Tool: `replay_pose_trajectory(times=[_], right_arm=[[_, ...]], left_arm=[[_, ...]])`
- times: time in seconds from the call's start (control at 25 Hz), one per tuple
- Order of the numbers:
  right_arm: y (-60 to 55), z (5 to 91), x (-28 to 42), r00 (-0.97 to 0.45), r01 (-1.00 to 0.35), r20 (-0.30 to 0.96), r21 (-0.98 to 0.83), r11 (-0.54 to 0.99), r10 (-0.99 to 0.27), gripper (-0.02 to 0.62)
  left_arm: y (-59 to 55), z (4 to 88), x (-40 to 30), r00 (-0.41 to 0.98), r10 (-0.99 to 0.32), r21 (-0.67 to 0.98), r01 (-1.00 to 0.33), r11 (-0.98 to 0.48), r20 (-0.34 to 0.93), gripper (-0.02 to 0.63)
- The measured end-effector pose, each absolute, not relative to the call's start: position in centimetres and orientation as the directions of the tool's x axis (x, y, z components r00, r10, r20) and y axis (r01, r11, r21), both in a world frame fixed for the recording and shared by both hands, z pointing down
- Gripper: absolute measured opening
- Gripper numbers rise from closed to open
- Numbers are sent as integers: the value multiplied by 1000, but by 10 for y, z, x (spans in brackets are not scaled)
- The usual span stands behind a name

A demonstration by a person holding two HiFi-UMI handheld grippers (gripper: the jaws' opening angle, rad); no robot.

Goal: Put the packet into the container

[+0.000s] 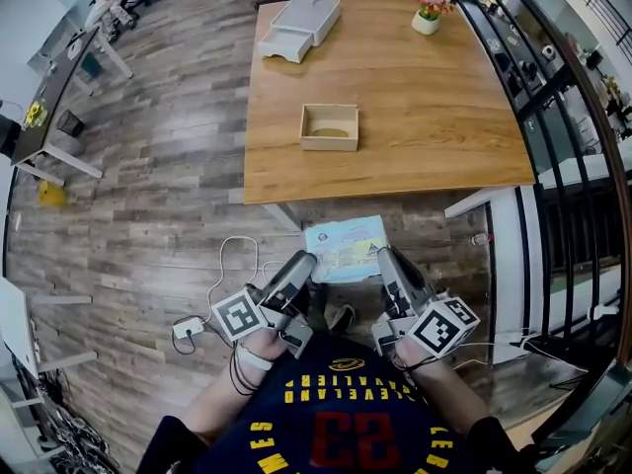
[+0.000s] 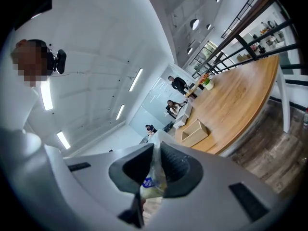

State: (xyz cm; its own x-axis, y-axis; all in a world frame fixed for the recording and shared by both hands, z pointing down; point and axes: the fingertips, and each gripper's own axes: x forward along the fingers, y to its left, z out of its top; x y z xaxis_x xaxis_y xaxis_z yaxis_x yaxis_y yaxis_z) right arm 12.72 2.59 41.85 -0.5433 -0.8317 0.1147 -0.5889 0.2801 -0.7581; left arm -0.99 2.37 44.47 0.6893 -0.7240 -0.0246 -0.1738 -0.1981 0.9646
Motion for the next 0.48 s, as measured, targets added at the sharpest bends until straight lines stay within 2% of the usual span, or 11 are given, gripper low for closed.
replay_pose_trajectory(times=[0.24, 0.36, 0.44, 0.48], right_arm=[[-24, 426, 131, -507, -615, 142, -751, 241, -850, 48], [-53, 427, 128, -495, -631, 151, -739, 234, -856, 48], [-71, 427, 122, -487, -640, 156, -734, 229, -860, 48], [-80, 425, 118, -482, -643, 156, -731, 227, -862, 48]], left_arm=[[-20, 453, -2, 764, -640, 855, -383, -349, 80, 376], [-45, 460, 5, 799, -590, 794, -432, -427, 118, 373], [-62, 461, 3, 810, -571, 770, -448, -454, 134, 308], [-71, 460, -1, 810, -569, 761, -456, -462, 140, 297]])
